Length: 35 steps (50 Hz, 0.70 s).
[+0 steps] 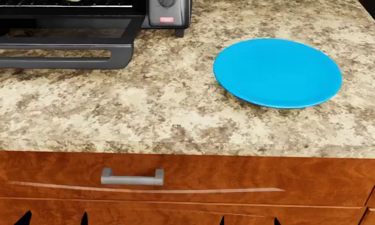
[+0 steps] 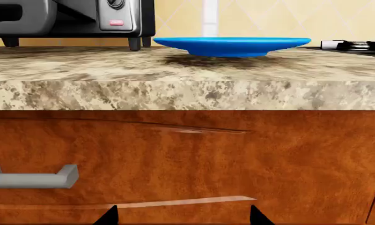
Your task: Pick the baguette from the rack and place it on the plate on the counter.
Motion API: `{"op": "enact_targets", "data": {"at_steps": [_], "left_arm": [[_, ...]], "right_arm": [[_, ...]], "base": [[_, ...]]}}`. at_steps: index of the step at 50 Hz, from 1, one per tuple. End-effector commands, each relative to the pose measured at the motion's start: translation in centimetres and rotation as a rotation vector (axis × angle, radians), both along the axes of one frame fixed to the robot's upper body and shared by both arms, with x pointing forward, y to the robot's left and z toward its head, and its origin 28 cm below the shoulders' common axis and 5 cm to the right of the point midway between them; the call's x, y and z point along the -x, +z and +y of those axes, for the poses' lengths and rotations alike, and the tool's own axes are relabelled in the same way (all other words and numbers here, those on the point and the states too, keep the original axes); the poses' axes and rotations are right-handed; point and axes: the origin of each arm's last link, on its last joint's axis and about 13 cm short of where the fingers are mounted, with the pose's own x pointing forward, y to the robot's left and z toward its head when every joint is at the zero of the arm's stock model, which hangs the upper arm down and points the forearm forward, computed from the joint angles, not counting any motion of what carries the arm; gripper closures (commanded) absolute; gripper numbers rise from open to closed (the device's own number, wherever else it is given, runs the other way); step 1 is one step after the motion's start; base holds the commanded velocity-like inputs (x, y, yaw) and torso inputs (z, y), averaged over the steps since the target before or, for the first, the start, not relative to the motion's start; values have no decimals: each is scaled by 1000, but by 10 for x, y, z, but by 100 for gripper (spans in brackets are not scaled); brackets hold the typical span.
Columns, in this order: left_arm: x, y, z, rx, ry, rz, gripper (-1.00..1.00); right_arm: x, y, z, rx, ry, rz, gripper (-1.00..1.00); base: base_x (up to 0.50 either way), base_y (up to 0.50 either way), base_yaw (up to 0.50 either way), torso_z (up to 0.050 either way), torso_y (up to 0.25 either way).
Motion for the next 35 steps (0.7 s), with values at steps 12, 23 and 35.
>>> {"op": "enact_targets", "data": {"at_steps": [12, 23, 35], "left_arm": [[1, -1, 1, -32, 3, -10, -100], [12, 29, 1, -62, -36, -87, -100], [21, 84, 0, -93, -76, -166, -100]], "right_arm": [[2, -7, 6, 21, 16, 18, -100], [10, 23, -2, 65, -27, -32, -100], [28, 72, -11, 99, -51, -113, -100]], "base": [[0, 0, 0, 0, 0], [0, 0, 0, 23, 81], [0, 0, 0, 40, 137]]}}
